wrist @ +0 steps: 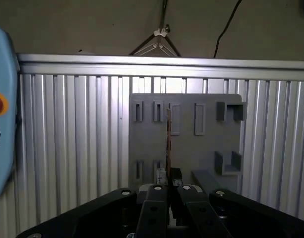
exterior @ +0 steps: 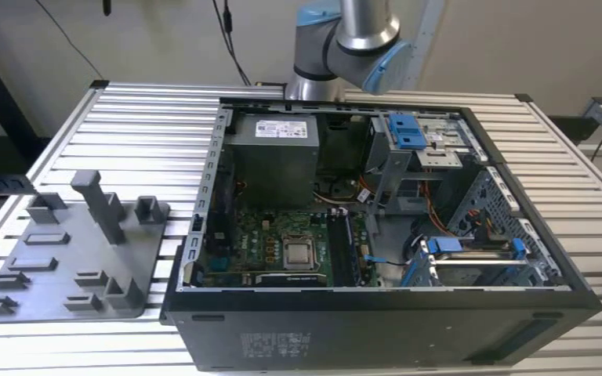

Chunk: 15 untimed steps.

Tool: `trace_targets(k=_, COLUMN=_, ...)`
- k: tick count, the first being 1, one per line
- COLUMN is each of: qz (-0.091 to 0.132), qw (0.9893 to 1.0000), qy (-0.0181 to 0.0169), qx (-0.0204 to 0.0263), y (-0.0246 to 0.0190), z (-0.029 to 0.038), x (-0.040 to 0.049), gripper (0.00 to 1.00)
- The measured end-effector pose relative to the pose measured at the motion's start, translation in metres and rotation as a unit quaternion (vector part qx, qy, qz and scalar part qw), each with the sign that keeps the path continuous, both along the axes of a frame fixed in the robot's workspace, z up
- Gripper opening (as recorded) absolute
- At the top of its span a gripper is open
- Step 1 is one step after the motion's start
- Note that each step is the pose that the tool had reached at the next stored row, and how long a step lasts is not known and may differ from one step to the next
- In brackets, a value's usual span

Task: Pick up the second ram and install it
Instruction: 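Pick up the second ram and move it above second insertion slot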

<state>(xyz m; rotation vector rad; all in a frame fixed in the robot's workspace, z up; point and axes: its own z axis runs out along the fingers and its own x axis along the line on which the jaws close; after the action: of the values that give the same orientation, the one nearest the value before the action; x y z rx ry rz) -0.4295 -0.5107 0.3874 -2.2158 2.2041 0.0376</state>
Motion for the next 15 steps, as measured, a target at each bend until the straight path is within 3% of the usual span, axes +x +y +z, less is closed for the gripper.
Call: trace_targets(k=15, qz=0.0, qw=1.0, qy=0.0, qx=0.0001, y=0.0, z=0.0219, x=0.0, gripper=0.14)
